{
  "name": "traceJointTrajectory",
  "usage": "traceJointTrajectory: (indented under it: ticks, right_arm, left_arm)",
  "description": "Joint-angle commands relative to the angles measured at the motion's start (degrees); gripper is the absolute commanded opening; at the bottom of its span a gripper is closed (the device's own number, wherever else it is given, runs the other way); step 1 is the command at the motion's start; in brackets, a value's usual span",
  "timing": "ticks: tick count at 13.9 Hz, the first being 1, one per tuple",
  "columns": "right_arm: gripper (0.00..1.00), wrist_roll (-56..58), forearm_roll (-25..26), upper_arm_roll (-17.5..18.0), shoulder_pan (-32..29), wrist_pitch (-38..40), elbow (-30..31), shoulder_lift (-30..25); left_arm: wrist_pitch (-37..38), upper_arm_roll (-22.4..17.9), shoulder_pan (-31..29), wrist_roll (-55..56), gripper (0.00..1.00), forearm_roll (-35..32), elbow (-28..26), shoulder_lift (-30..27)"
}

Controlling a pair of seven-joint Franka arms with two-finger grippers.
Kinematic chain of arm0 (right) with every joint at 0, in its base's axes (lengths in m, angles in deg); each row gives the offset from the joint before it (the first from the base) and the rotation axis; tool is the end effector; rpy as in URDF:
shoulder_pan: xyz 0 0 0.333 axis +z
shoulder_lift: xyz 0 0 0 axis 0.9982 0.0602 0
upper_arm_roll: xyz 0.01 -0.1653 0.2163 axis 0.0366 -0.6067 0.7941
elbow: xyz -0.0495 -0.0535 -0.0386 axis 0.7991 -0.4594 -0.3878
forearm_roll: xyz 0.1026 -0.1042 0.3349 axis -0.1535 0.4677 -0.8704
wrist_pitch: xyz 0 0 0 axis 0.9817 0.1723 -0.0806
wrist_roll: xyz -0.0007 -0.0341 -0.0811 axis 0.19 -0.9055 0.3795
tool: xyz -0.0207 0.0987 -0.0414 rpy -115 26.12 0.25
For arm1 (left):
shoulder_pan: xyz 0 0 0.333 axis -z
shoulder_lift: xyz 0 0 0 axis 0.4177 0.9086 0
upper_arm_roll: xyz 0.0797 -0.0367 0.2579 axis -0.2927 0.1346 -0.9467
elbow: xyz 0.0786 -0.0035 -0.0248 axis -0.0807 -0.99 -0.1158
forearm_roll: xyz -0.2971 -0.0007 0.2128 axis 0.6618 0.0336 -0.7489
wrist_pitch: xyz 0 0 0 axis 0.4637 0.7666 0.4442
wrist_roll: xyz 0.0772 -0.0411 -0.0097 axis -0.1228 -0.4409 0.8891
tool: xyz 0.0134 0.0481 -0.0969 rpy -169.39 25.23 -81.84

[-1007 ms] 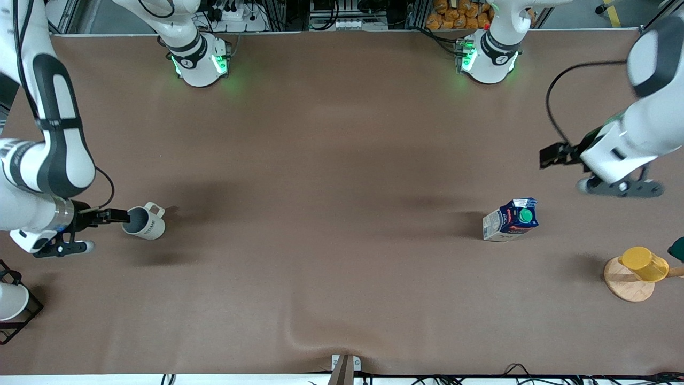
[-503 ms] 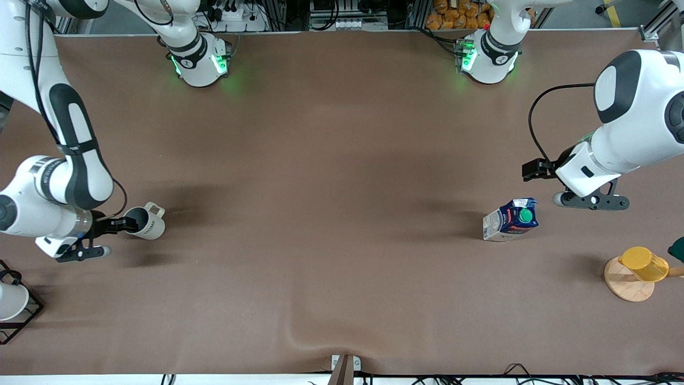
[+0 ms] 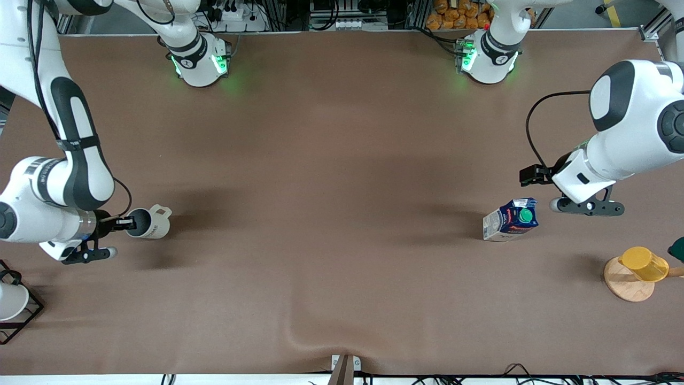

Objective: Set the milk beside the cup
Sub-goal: 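Grasp the white mug with the right gripper while the left gripper reaches the milk, then carry the mug to mid-table with the right gripper while the left gripper grasps the milk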

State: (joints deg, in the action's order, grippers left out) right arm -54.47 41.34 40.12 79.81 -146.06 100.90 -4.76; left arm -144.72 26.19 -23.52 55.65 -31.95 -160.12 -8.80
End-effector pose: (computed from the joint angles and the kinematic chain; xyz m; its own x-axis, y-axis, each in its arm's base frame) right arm 0.6155 -0.0665 0.2697 0.9650 0.0987 -0.2430 0.0827 -0.9937 -0.0752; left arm 0.5606 -0.0600 0.4150 0.9881 -0.0928 -0.1227 -0.0916 -0.9957 0.0148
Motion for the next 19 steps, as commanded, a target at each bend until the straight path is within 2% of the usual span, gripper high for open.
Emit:
traceJointTrajectory:
  ticks: [1,3,6,9,14,19]
  right_arm:
    - [0.00,-12.4,-2.1,0.0,6.5,9.2,-6.4,-0.8]
    - [0.00,-23.9,-7.5,0.0,12.5,11.5,-7.8,-1.5]
    - [0.00,-39.4,-12.6,-0.1,20.1,10.7,-8.1,-1.5]
    - [0.00,-54.0,-13.2,-0.2,28.3,5.5,-9.4,-0.7]
    - [0.00,-73.6,-13.6,-0.2,40.4,-7.3,-9.4,4.1]
    - [0.00,-78.7,-13.0,-0.4,46.1,-14.2,-9.2,7.8]
  left_arm:
    - [-1.3,0.2,0.4,0.4,1.00,-1.1,-0.2,0.7]
    - [-3.1,0.4,0.5,0.9,1.00,-1.2,-0.1,1.1]
    - [-4.4,0.4,0.2,0.9,1.00,-1.3,0.3,2.2]
    - [-9.0,0.4,0.3,1.9,1.00,-1.3,0.4,4.8]
    - [-9.9,0.4,0.5,2.0,1.00,-3.1,0.3,8.3]
    - [-12.1,0.4,0.4,2.0,1.00,-3.1,0.3,11.0]
